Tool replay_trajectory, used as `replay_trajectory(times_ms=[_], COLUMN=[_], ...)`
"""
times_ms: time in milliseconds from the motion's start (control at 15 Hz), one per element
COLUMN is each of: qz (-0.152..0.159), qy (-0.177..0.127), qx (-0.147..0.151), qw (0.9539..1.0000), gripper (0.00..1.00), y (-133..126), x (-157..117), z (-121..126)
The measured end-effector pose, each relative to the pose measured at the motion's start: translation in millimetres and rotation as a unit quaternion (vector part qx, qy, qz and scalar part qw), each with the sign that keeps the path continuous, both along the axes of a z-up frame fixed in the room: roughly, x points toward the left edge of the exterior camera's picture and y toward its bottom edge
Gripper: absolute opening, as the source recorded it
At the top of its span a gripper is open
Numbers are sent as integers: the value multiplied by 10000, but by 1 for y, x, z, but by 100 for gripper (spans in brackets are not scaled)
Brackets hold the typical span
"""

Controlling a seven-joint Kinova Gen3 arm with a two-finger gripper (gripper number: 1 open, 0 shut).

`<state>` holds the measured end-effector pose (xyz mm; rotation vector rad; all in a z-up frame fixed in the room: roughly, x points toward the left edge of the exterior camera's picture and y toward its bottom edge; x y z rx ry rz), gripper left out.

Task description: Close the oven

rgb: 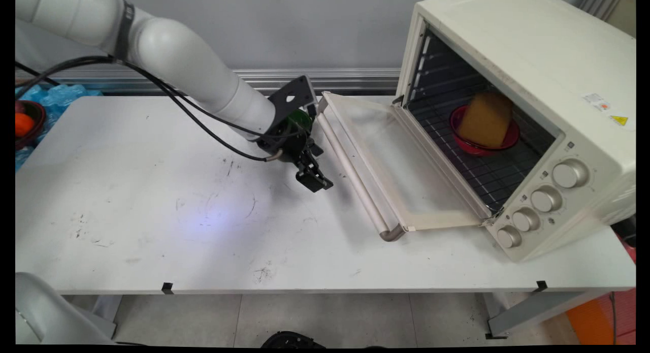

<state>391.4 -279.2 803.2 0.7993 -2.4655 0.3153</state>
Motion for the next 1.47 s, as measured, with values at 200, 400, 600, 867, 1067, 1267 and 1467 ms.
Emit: replay_trajectory(times_ms=[200,400,600,867,1067,1267,1467], qz=[26,56,122,229,320,367,380], qy=[-1,35,129,311,455,572,695], qx=[-1,-24,-69,-124,-157,-208,-308], qw=[10000,10000,9998,9992,9983,9975,9964], gripper=[0,0,0,0,0,0,0], y=[-6,-12,-19,-27,-30,-31,-31], x=[-2,-6,-11,-18,-21,-22,-22], z=[-14,-26,-36,-44,-47,-47,-40])
